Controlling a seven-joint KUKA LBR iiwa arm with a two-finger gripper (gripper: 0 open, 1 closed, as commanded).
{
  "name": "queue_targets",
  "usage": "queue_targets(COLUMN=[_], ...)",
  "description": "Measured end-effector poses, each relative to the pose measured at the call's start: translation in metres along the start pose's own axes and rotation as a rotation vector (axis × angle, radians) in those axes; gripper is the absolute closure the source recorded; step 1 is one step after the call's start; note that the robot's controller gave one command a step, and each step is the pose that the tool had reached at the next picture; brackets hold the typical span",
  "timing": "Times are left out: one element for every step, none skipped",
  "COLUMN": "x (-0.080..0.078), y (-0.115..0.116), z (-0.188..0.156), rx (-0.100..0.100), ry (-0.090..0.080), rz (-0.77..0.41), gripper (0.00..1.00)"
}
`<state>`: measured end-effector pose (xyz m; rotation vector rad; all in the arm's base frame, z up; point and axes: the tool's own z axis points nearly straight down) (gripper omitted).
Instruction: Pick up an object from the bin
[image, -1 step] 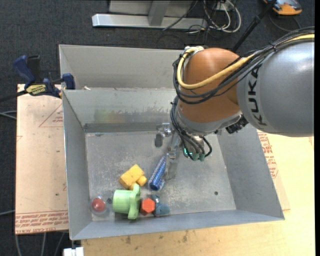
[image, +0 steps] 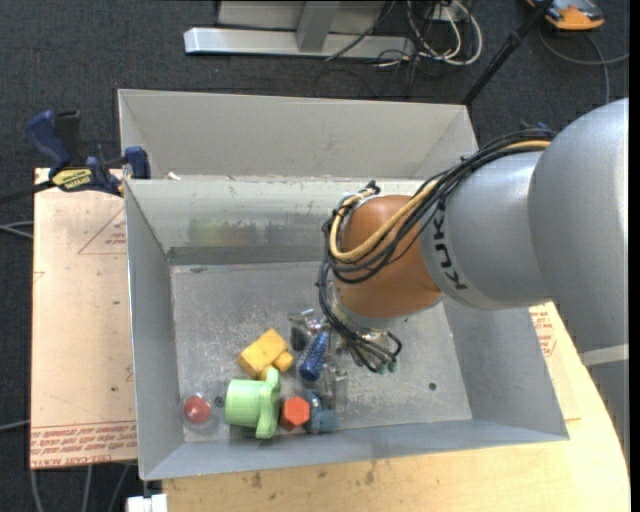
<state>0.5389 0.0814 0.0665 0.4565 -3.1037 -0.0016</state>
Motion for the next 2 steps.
queue_targets(x=[-0.001,0.001], y=[0.0,-0.011], z=[-0.003,-0.155], rx=[0.0,0.003], ry=[-0.005,-0.012], rz=[0.001,-0.032], gripper=[1.0,1.0])
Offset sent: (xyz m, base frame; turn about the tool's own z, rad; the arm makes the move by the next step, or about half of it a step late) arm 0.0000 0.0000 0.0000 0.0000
